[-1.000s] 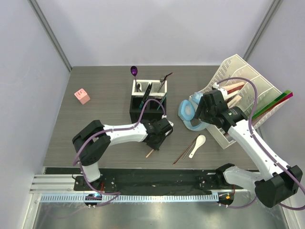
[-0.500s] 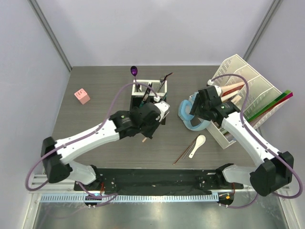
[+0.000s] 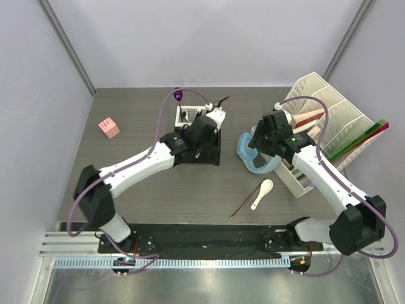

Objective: Sort the eating utensils into containers
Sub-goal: Pick up the chopstick from the center of the board, then place the chopstick in the container, then pick up the chopstick from the center of the board.

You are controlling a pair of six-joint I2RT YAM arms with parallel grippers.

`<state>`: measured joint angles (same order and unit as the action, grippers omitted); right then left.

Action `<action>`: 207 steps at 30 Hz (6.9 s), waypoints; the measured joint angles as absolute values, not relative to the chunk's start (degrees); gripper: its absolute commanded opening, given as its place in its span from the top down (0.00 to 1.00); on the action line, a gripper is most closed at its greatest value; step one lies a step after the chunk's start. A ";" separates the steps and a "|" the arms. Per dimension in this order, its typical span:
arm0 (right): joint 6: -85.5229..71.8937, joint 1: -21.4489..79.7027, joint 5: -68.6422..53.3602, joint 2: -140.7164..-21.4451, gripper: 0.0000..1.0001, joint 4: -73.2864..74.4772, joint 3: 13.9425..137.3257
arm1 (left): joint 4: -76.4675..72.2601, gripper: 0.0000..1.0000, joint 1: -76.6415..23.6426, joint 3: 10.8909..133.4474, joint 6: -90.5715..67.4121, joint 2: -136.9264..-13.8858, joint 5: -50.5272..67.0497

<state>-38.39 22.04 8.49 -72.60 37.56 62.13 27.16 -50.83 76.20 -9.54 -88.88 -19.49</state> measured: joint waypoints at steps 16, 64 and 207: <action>-38.65 19.53 7.66 -70.30 0.45 37.80 62.13 | 15.62 1.00 -42.33 89.32 -8.58 -102.91 -15.77; -37.28 18.52 3.09 -71.66 0.41 42.46 63.75 | 11.31 0.69 -44.51 67.96 -14.72 -86.48 -8.84; -41.25 7.03 -4.71 -64.97 0.25 41.06 58.74 | 43.77 1.00 -56.01 73.63 -21.80 -100.07 -4.89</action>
